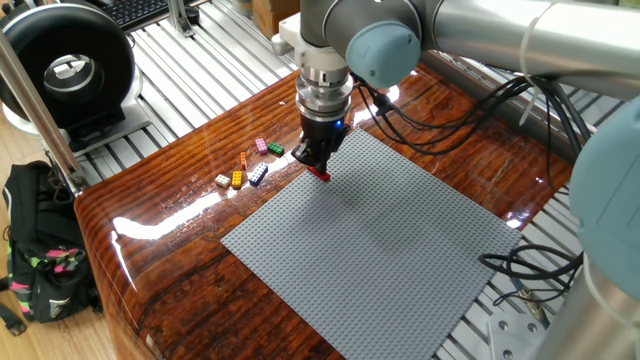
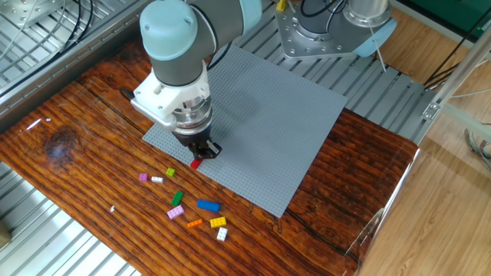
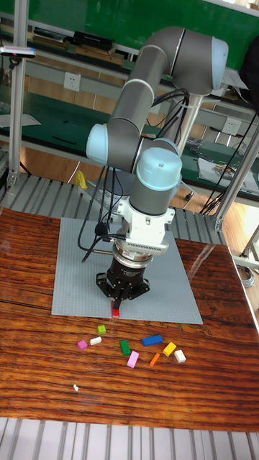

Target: Build with small Lego blocks

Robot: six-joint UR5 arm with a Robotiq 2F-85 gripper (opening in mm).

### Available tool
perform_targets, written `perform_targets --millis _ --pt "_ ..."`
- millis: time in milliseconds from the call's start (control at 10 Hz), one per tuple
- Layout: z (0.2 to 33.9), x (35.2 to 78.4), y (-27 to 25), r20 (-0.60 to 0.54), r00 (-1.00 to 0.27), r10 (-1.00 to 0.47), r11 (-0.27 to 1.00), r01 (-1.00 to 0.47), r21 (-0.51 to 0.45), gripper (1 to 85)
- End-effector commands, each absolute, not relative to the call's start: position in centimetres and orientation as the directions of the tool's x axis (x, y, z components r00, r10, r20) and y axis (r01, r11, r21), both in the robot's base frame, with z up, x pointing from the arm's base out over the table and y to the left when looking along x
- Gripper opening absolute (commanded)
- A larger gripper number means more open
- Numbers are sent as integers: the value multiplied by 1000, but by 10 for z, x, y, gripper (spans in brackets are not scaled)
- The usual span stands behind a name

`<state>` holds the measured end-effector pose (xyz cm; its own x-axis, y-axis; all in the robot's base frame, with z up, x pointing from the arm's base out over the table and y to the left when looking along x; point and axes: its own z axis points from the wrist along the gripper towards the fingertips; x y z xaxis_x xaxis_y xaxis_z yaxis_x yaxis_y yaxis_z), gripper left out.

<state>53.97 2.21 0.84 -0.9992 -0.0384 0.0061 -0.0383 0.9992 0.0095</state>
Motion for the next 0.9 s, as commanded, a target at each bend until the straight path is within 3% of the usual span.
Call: perform_targets --millis 0,400,800 --pt "19 537 19 20 -999 -36 999 -36 12 20" --pt "48 535 23 42 -999 -31 1000 -31 -4 17" --pt "73 576 52 -63 -997 -51 997 -55 54 17"
